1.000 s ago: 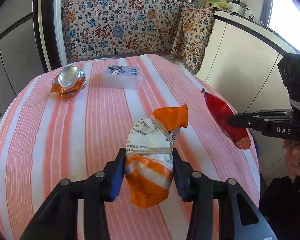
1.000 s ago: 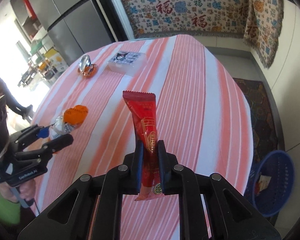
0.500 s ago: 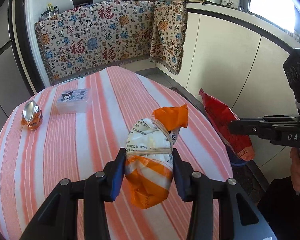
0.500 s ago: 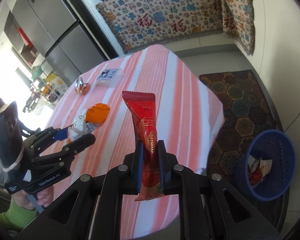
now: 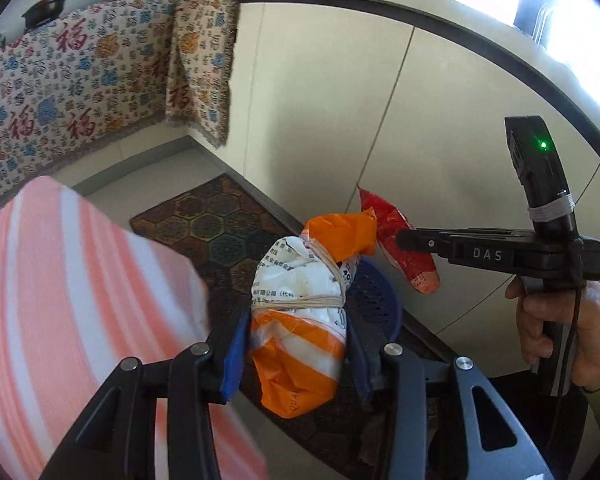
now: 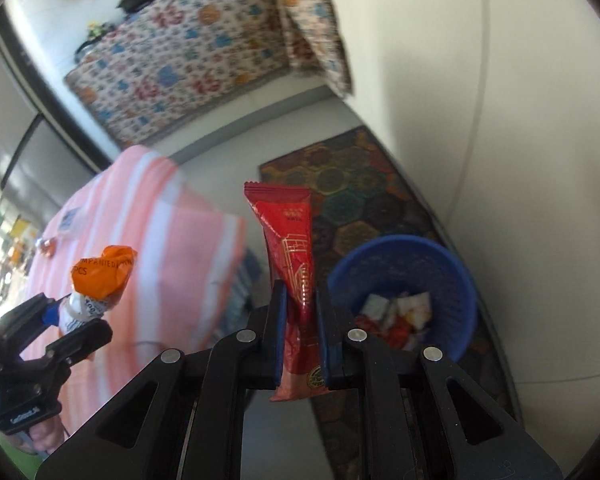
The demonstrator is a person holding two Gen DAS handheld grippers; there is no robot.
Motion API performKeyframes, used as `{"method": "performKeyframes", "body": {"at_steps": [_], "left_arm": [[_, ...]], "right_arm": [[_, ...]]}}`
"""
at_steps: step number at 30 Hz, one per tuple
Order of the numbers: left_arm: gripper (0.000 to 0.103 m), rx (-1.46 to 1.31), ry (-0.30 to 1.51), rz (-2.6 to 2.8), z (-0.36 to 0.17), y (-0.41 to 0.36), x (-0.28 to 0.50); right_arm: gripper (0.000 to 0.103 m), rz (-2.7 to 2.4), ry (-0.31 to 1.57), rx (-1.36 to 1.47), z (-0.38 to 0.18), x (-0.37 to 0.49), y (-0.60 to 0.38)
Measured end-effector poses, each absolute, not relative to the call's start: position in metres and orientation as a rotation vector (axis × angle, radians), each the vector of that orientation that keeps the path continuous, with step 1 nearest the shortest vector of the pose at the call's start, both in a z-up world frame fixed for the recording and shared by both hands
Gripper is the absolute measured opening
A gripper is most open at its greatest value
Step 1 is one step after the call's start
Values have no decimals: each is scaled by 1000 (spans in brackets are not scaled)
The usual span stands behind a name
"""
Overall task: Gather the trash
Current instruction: 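Carry both wrappers over the blue wastebasket and open both tools to drop them, then swing both open tools back over the table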
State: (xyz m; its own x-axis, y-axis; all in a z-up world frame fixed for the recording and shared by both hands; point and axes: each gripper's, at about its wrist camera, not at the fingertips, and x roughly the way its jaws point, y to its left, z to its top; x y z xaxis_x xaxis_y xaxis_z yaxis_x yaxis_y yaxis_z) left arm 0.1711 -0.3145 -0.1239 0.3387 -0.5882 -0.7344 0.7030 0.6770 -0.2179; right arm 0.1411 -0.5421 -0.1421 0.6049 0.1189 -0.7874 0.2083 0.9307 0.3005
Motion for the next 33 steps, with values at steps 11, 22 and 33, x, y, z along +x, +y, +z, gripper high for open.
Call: {"method": "performKeyframes", "body": {"at_steps": [11, 22, 33], "left_arm": [[46, 189, 982, -895, -197, -447, 203], [56, 198, 992, -868, -200, -443, 190], [71, 108, 851, -643, -117, -224, 132]], "right_arm": [[19, -144, 923, 513, -202, 157, -622], [59, -256, 840, 466, -187, 140, -641], [79, -75, 701, 154, -133, 133, -485]]}}
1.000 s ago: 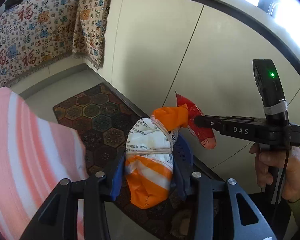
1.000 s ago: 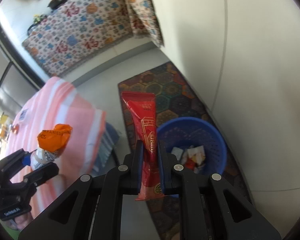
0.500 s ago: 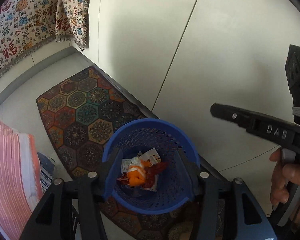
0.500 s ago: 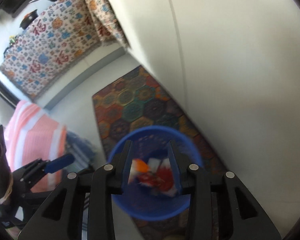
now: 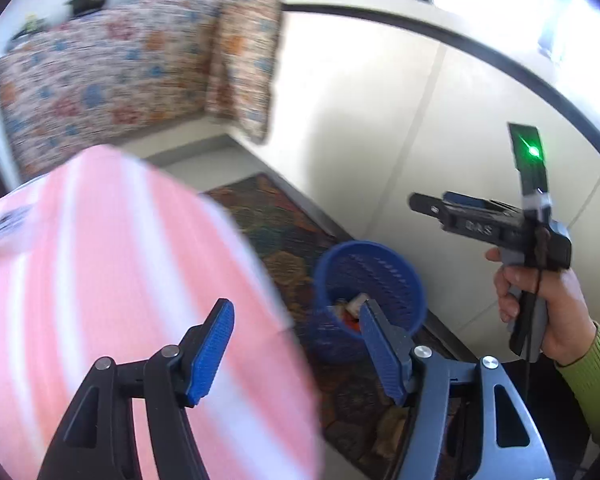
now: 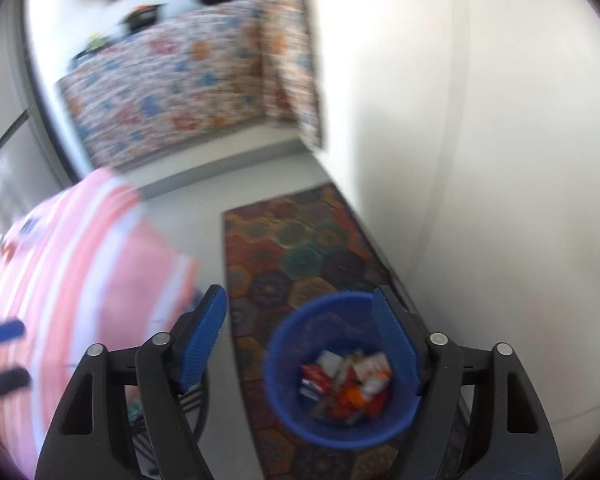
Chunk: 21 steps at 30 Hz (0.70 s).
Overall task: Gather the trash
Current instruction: 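Swing both open tools back over the table, then grasp the crushed orange can with the left tool while the right tool grasps the clear plastic box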
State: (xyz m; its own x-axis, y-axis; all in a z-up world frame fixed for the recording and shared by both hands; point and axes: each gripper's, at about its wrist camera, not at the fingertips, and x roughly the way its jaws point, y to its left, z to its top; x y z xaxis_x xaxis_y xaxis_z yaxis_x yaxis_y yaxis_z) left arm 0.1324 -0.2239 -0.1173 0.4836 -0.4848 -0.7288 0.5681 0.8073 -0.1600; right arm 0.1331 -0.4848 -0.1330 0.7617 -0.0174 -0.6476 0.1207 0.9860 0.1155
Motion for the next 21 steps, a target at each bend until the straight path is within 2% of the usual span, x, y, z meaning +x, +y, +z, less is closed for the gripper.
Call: {"method": "performKeyframes", "body": {"at_steps": [1, 6, 11, 16, 21], "left_arm": [[73, 100, 847, -589, -115, -201, 132], [74, 59, 869, -308, -128, -85, 146], [74, 66, 876, -88, -145, -4, 165], [74, 54, 879, 29, -162, 31, 208], [77, 15, 909, 63, -175, 45, 276]], "right_arm": [[79, -28, 694, 133, -129, 133, -458], [87, 249, 701, 72, -122, 130, -332], [87, 423, 744, 7, -128, 140, -231], [88, 472, 791, -88, -150, 168, -167], [88, 450, 854, -124, -173, 189, -147]]}}
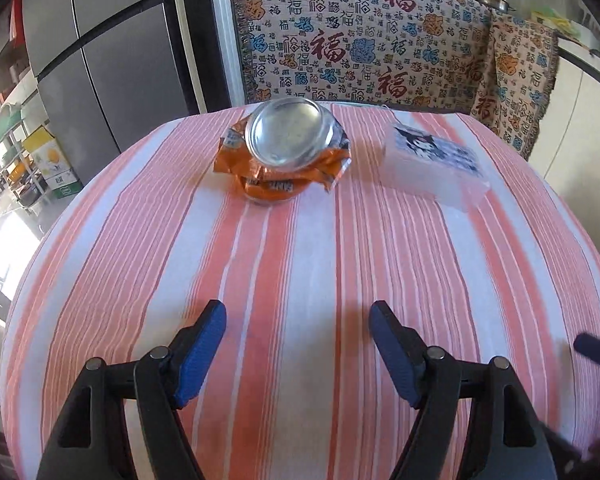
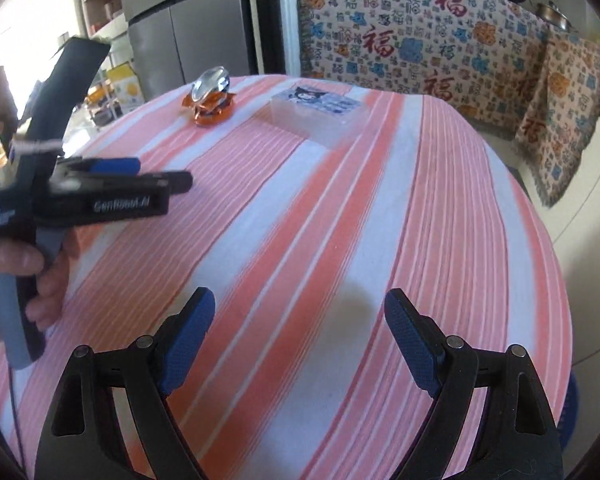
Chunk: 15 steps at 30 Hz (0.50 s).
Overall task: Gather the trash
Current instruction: 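Grasp the crushed orange can with the left tool while the right tool grasps the clear plastic box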
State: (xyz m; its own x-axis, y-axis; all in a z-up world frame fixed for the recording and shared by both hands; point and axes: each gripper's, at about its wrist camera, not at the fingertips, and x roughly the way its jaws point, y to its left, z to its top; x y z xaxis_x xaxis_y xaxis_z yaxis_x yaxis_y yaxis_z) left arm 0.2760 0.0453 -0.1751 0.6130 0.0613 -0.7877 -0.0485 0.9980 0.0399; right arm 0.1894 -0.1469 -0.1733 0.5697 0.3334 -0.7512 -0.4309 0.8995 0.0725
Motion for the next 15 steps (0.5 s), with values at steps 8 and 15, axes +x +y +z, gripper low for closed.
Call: {"method": "performKeyframes", "body": {"at_steps": [8, 15], "left_arm": [[103, -81, 943, 200, -187, 57, 346], [103, -147, 935, 280, -186, 72, 366]], "right_arm": [[102, 427, 868, -176, -179, 191, -133], [103, 431, 870, -165, -179, 188, -135]]}}
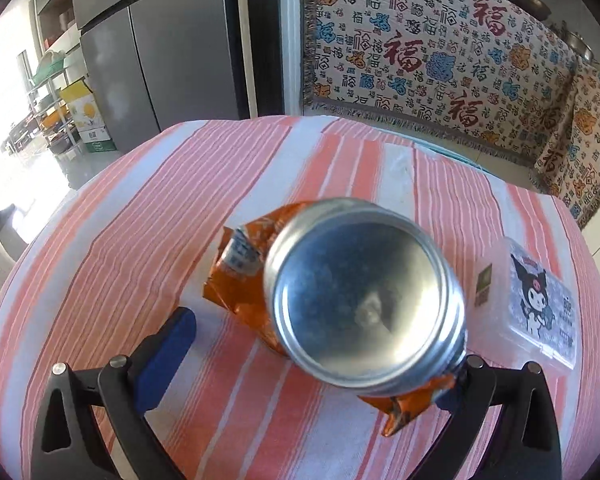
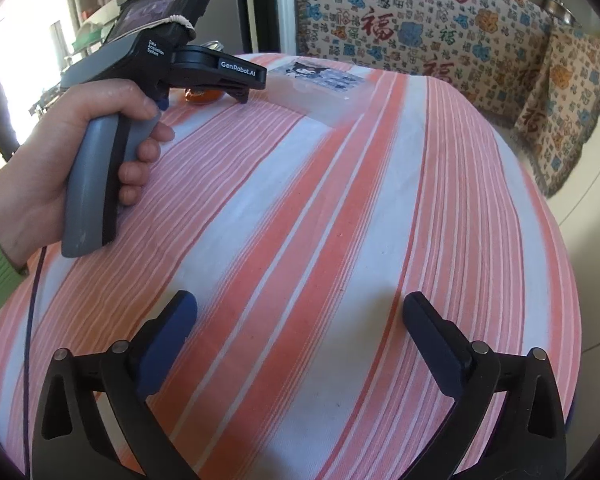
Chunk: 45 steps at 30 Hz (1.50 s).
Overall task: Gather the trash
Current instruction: 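Grasp the crushed orange can with the left tool while the right tool grasps the clear plastic box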
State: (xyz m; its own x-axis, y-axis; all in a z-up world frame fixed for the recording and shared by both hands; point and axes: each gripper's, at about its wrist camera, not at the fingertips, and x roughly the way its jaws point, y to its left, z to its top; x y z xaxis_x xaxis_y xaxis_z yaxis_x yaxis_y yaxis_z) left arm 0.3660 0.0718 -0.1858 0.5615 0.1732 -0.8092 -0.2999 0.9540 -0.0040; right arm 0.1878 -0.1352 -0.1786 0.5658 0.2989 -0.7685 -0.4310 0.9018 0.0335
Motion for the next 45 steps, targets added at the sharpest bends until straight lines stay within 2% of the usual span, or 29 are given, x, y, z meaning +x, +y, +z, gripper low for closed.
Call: {"method": "performKeyframes", "body": {"at_steps": [17, 23, 29, 30, 31, 33, 37, 43, 44, 45], "left_arm": [[102, -91, 935, 154, -179, 112, 309], [103, 27, 944, 39, -179, 74, 334], [101, -64, 938, 75, -181, 93, 361], [92, -66, 927, 69, -180, 93, 359], [75, -70, 911, 56, -178, 93, 356], [55, -77, 891, 26, -175, 95, 352], [55, -69, 889, -53, -173, 99, 344], [55, 3, 890, -179, -171, 82, 314], [55, 8, 891, -189, -171, 79, 310], [55, 10, 891, -201, -170, 76, 306]], "right_arm": [[103, 430, 869, -165, -179, 187, -136], [103, 432, 868, -165, -179, 186, -137], [102, 484, 905, -228, -173, 211, -140], [102, 475, 902, -261, -169, 223, -141], [102, 464, 891, -279, -165, 238, -142], [102, 471, 874, -302, -154, 272, -143], [102, 579, 818, -296, -125, 332, -131], [100, 703, 951, -501, -138, 384, -74], [97, 703, 959, -514, -141, 386, -69], [80, 713, 988, -505, -144, 389, -68]]}}
